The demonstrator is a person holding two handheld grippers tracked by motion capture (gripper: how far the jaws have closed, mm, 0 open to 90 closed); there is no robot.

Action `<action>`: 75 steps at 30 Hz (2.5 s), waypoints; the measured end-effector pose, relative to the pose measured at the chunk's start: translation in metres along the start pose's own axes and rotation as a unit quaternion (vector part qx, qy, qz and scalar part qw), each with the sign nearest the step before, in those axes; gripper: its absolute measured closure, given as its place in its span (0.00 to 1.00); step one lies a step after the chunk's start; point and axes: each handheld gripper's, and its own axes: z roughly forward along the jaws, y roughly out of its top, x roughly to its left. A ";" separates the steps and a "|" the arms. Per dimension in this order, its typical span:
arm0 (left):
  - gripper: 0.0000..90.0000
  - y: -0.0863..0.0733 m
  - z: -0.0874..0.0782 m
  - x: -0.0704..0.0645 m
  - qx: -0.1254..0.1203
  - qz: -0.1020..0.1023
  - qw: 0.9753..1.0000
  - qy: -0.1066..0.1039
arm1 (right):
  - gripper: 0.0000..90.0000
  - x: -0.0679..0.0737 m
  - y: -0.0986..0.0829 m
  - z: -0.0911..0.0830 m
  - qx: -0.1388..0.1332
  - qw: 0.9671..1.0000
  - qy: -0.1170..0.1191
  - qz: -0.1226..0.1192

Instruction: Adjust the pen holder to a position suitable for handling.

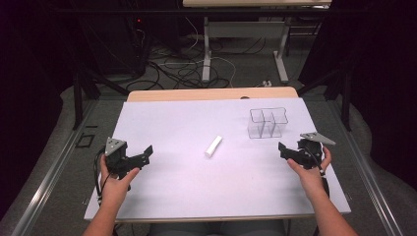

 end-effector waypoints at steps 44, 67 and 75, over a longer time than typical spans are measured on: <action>0.05 -0.004 0.000 0.001 0.018 -0.008 1.000 0.012 | 0.99 -0.024 0.112 0.071 0.076 0.996 -0.014 -0.045; 0.07 -0.005 0.000 0.003 0.019 -0.011 1.000 0.015 | 1.00 -0.026 0.090 0.092 0.128 0.991 -0.049 0.005; 0.07 -0.004 0.003 0.002 0.019 -0.009 1.000 0.013 | 1.00 -0.012 0.088 0.092 0.128 0.990 -0.053 0.007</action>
